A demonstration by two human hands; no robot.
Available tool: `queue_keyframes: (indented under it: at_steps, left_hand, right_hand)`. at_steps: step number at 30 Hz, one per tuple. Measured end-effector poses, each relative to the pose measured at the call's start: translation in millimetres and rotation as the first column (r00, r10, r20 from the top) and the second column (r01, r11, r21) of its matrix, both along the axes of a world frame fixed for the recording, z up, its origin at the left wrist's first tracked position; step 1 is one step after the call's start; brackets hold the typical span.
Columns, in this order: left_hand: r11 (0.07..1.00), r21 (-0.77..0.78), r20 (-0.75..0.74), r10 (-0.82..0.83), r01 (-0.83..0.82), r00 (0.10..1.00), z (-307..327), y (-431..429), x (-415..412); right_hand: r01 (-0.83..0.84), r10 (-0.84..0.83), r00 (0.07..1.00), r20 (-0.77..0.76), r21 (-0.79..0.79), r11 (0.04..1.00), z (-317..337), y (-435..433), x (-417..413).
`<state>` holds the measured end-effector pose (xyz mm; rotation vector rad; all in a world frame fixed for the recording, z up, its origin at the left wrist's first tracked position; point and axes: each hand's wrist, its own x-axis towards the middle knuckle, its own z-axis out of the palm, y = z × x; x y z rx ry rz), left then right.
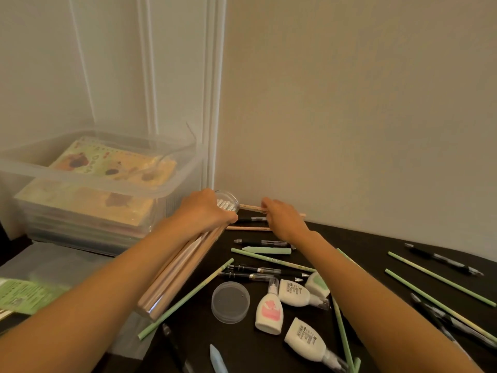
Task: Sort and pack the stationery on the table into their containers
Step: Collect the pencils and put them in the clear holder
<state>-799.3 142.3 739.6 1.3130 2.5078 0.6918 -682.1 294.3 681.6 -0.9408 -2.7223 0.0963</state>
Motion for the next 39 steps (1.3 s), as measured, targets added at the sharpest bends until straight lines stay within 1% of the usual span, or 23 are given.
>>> queue_keyframes:
  at_steps: [1, 3, 7, 10, 12, 14, 16, 18, 20, 23, 25, 27, 28, 31, 39]
  left_hand:
    - [1.000, 0.000, 0.008, -0.003, 0.003, 1.000, -1, 1, 0]
    - [1.000, -0.010, 0.010, -0.011, 0.011, 1.000, -3, 1, 1]
    - [0.999, -0.031, 0.011, -0.018, 0.018, 1.000, -5, 2, 4]
    - [0.999, -0.048, 0.020, -0.021, 0.022, 1.000, -7, 3, 7]
    - [0.998, -0.048, 0.026, -0.026, 0.027, 0.999, -8, 4, 8]
    - [0.998, -0.043, 0.033, -0.034, 0.035, 0.999, -11, 4, 9]
    - [0.998, -0.043, 0.042, -0.044, 0.046, 0.998, -12, 4, 9]
    - [0.998, -0.040, 0.050, -0.051, 0.053, 0.997, -13, 3, 10]
    - [0.998, -0.030, 0.053, -0.062, 0.064, 0.997, -12, 1, 14]
    - [0.996, -0.013, 0.037, -0.087, 0.087, 0.996, -10, -7, 24]
    - [0.994, 0.000, 0.028, -0.109, 0.109, 0.994, -6, -16, 31]
    - [0.991, 0.015, 0.035, -0.131, 0.131, 0.991, -4, -23, 35]
    - [0.990, 0.024, 0.041, -0.141, 0.140, 0.989, -2, -28, 37]
    - [0.987, 0.057, 0.048, -0.154, 0.151, 0.987, 4, -44, 48]
    - [0.981, 0.063, -0.045, -0.179, 0.182, 0.983, 18, -94, 81]
  right_hand:
    - [0.035, -0.034, 0.999, -0.040, 0.006, 0.999, -1, 4, 4]
    - [0.098, -0.103, 0.992, -0.068, -0.063, 0.993, -4, 11, 12]
    - [0.192, -0.202, 0.979, -0.010, -0.259, 0.946, -15, 25, 21]
    - [0.239, -0.264, 0.965, -0.005, -0.410, 0.880, -18, 30, 24]
    - [0.251, -0.264, 0.964, 0.031, -0.430, 0.867, -17, 31, 27]
    - [0.241, -0.237, 0.970, 0.058, -0.373, 0.896, -16, 30, 30]
    - [0.217, -0.229, 0.973, 0.005, -0.337, 0.916, -15, 26, 34]
    - [0.184, -0.242, 0.964, -0.114, -0.376, 0.908, -11, 20, 41]
    - [0.153, -0.280, 0.931, -0.233, -0.446, 0.882, -2, 12, 50]
    - [0.067, -0.397, 0.821, -0.410, -0.621, 0.781, 13, -5, 68]
    - [-0.005, -0.471, 0.748, -0.468, -0.713, 0.702, 26, -20, 85]
    - [-0.064, -0.512, 0.708, -0.486, -0.767, 0.639, 35, -31, 100]
    - [-0.080, -0.517, 0.708, -0.480, -0.783, 0.617, 38, -37, 110]
    - [-0.118, -0.495, 0.730, -0.472, -0.800, 0.589, 44, -56, 137]
    - [-0.239, -0.401, 0.780, -0.481, -0.820, 0.520, 64, -111, 181]
